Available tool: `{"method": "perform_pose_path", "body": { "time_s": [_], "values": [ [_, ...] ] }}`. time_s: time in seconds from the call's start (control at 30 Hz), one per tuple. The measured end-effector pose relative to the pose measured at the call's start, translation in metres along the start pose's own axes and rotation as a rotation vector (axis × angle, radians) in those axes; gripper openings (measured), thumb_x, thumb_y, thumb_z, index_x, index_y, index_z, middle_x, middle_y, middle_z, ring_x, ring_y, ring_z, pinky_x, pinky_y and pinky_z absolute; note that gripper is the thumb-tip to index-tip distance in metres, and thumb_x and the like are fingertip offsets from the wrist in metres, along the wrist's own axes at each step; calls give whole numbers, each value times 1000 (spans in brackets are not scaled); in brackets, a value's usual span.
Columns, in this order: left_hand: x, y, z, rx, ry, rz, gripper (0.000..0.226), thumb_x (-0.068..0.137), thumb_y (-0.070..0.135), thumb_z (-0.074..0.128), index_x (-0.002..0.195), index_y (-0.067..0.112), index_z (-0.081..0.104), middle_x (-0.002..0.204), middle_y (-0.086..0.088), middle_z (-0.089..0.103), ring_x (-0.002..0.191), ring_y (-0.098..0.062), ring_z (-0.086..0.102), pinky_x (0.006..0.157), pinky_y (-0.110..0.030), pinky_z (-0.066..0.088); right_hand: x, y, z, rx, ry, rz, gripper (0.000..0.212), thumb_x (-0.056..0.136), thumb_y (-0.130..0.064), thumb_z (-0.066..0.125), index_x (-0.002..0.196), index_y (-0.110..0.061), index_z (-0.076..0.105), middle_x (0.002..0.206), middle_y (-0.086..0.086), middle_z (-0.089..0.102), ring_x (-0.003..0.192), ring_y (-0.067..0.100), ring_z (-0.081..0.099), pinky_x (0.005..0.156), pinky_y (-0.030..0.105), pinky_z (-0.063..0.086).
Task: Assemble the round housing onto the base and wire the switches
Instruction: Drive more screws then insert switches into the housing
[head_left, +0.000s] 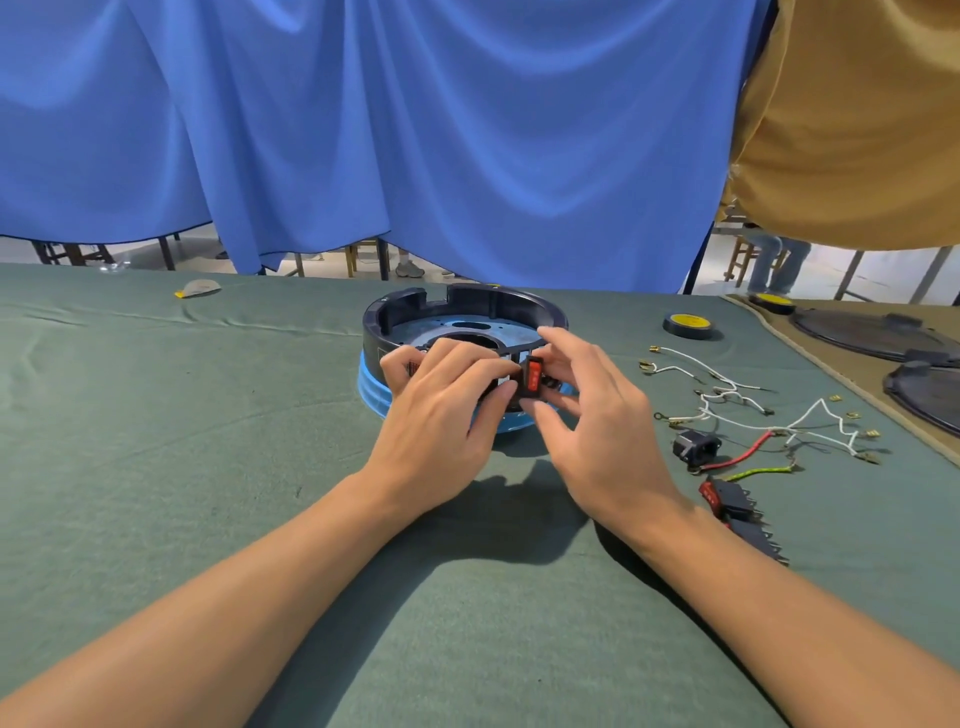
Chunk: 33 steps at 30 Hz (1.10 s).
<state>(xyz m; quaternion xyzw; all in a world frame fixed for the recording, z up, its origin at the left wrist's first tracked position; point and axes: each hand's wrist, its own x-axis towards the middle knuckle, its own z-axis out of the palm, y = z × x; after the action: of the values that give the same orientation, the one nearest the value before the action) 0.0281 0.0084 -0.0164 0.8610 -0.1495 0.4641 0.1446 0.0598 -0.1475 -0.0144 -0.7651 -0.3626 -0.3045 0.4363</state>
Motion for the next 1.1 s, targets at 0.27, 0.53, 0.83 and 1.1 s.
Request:
{"method": "perform_pose_path", "body": {
  "time_s": [0.27, 0.53, 0.83, 1.1],
  "values": [
    [1, -3, 1, 37, 23, 2, 19, 92, 11, 63, 108, 15, 73, 107, 6, 69, 100, -17, 61, 81, -35, 24, 1, 0, 0, -63, 44, -78, 43, 80, 0, 73, 121, -5, 61, 114, 6, 62, 106, 20, 61, 88, 40, 55],
    [1, -12, 7, 84, -30, -196, 26, 90, 16, 63, 114, 8, 67, 113, -2, 69, 111, -25, 60, 89, -36, 26, 0, 2, 1, -142, -1, -86, 44, 80, 1, 72, 122, -8, 63, 115, 3, 59, 101, 16, 61, 81, 37, 57],
    [3, -7, 4, 73, -5, -207, 22, 85, 23, 64, 100, 9, 71, 100, 0, 71, 98, -23, 64, 80, -25, 16, 1, 6, 3, -118, -15, -19, 40, 79, 6, 70, 113, -13, 69, 109, 0, 55, 91, 15, 60, 77, 33, 58],
    [4, -5, 2, 44, 2, -208, 20, 85, 23, 63, 97, 9, 71, 98, -1, 71, 96, -23, 64, 79, -29, 18, 3, 5, 2, -109, -12, -2, 41, 77, 6, 72, 110, -18, 70, 92, -1, 61, 78, 10, 59, 70, 19, 52]
  ]
}}
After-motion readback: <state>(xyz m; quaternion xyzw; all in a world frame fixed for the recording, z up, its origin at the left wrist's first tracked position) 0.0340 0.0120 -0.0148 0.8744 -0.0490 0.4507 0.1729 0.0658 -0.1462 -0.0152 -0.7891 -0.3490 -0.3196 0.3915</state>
